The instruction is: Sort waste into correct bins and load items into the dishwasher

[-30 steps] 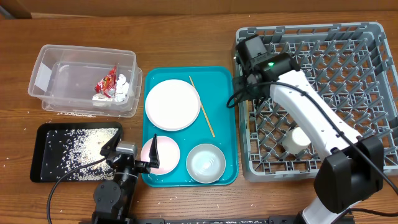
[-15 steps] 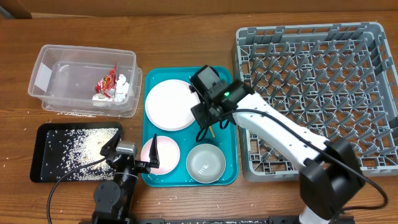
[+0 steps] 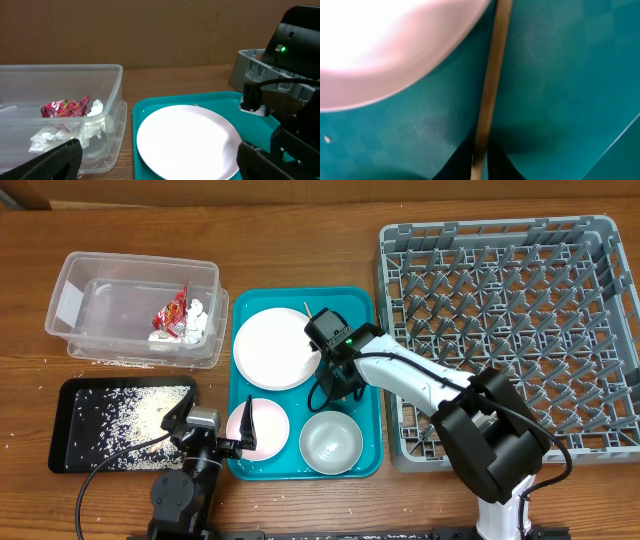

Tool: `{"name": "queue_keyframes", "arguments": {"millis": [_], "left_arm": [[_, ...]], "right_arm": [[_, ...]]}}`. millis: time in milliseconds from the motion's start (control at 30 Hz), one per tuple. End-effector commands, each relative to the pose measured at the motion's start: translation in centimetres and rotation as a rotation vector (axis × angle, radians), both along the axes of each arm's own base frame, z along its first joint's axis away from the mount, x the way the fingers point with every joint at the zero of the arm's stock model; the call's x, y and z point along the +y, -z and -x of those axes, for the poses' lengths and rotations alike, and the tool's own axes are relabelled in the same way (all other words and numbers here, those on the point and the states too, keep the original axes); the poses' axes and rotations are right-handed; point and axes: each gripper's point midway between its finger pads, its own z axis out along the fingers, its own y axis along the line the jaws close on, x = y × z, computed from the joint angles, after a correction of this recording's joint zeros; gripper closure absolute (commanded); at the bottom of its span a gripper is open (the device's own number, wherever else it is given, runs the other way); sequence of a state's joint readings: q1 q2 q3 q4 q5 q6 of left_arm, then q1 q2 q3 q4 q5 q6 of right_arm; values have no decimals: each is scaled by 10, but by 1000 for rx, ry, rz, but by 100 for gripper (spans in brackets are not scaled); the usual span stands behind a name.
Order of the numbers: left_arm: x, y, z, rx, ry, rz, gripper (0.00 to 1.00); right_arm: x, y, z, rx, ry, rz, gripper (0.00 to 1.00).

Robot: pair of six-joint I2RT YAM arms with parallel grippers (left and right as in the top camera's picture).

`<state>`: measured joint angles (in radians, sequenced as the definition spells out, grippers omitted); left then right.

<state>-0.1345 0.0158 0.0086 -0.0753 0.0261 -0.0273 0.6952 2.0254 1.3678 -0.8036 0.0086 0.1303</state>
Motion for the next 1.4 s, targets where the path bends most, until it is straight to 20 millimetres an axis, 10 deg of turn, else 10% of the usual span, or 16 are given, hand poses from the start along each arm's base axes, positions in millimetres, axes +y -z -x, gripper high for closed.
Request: {"name": "queue_keyframes", "arguments": {"millis": [0, 333, 533, 933, 1133, 1367], "left_arm": [[3, 1, 0, 3, -16, 17, 0], [3, 1, 0, 3, -16, 17, 0], [3, 1, 0, 3, -16, 17, 0], [3, 1, 0, 3, -16, 17, 0], [3, 1, 0, 3, -16, 17, 0], [3, 1, 0, 3, -16, 17, 0]], "right_arm": [[-5, -3, -9, -30, 23, 37, 93], [5, -114, -59, -278, 110, -33, 96], [-34, -164, -82, -342, 216, -50, 95], [-111, -135, -68, -100, 381, -29, 94], [-119, -109, -47, -19, 378, 22, 58], [-81, -140, -30, -52, 259, -78, 52]]}}
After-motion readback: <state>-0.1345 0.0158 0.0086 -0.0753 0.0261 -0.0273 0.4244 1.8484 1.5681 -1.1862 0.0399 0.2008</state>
